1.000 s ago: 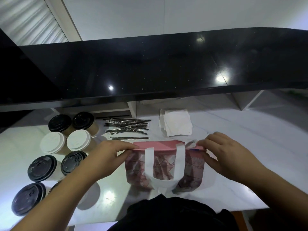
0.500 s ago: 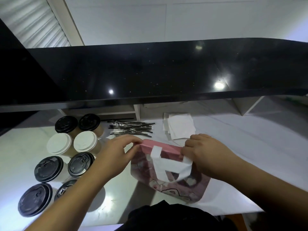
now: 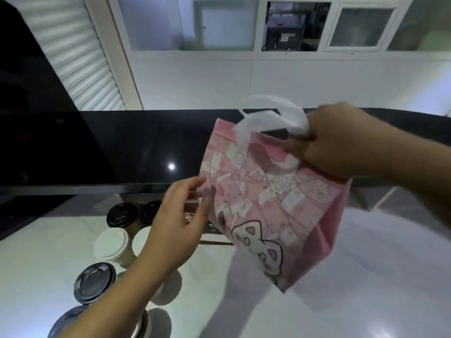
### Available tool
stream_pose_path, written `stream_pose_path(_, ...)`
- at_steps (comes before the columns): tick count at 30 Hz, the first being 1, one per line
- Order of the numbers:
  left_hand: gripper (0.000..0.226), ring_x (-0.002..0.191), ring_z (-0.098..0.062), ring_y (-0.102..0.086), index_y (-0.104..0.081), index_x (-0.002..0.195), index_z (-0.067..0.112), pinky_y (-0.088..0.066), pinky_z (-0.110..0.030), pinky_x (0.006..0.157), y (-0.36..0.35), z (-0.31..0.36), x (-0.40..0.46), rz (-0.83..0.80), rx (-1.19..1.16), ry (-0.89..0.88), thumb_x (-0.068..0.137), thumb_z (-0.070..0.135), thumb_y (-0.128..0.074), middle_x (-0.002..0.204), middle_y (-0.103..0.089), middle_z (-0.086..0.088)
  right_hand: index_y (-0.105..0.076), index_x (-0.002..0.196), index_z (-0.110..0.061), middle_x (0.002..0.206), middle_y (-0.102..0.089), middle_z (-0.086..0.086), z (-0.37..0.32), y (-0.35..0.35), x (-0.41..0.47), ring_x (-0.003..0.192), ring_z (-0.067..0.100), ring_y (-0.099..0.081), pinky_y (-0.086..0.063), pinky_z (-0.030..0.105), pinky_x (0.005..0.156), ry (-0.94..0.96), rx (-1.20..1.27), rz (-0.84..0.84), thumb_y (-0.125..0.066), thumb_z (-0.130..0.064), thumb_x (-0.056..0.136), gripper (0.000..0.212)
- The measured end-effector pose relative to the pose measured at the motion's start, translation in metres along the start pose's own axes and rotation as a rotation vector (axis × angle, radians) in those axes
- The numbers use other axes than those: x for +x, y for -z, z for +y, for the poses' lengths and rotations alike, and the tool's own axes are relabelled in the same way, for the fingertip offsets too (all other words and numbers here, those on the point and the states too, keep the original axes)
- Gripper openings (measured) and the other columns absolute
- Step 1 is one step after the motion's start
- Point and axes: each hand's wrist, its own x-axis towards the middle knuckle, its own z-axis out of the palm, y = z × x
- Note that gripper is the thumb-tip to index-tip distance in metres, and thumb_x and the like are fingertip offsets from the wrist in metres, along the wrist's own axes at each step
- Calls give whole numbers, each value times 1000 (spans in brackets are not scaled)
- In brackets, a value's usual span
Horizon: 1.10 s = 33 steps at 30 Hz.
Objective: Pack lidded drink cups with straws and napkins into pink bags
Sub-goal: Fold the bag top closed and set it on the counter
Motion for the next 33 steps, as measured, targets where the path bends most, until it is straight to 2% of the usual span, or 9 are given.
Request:
stream_pose_path(6,55,120,8,-60,-49,142,52,-52,-23,92,29,-8,43,-75,-108,101,91,73,-53,136,-60,24,-64,75,-9,70,-63,8,-45,32,103,62,20,-59,-43,29,49,-21,61,154,-66,-36,94,33)
stream_pose_path(9,54,111,16,-59,-48,140,56,-50,-17,83,40,-18,74,-56,-117,174,90,77,-48,124,-63,34,-64,78,-2,69,-60,10,-78,24,152,61,24,-57,-48,34,51,-16,105,172,-66,-33,92,34)
stream_pose_path(12,45,105,19,-61,-50,127,68,-50,-16,80,51,-35,103,-27,-128,258,86,83,-44,110,-60,48,-57,72,-5,65,-50,6,-108,7,196,55,18,-47,-34,28,44,-25,89,217,-61,-20,91,24)
stream_pose_path(15,31,99,32,-54,-43,117,80,-44,-7,73,62,-59,127,-36,-127,282,86,84,-46,105,-55,58,-39,64,-11,63,-42,3,-129,-13,235,62,23,-48,-27,26,44,-37,134,250,-55,-15,93,33)
stream_pose_path(19,53,107,11,-61,-43,139,60,-45,-13,77,68,-98,153,21,-114,336,89,77,-47,115,-59,40,-44,71,-11,72,-48,3,-149,-37,278,75,26,-52,-39,30,61,-87,290,278,-55,-28,101,35)
stream_pose_path(24,45,110,1,-56,-41,147,50,-43,-20,83,73,-133,183,58,-72,396,103,55,-41,129,-56,25,-47,73,-12,89,-62,9,-172,-51,306,92,28,-67,-45,30,68,-130,347,257,-56,-13,98,26)
stream_pose_path(28,44,114,-7,-54,-40,150,45,-41,-18,81,76,-153,199,47,-31,429,107,41,-35,133,-55,19,-63,99,-6,102,-68,12,-183,-61,316,98,30,-70,-49,31,70,-124,340,217,-55,-9,98,8)
stream_pose_path(30,42,111,-8,-56,-42,148,46,-38,-14,77,74,-159,201,46,-14,434,108,40,-34,130,-58,17,-58,92,-9,101,-68,11,-183,-64,318,90,29,-67,-48,32,68,-106,347,207,-55,-13,99,9)
stream_pose_path(33,41,111,-9,-54,-41,149,46,-40,-19,81,72,-162,199,54,4,450,108,41,-33,134,-58,12,-46,76,-13,81,-59,3,-181,-60,317,78,25,-58,-42,32,66,-66,391,225,-55,-23,100,28)
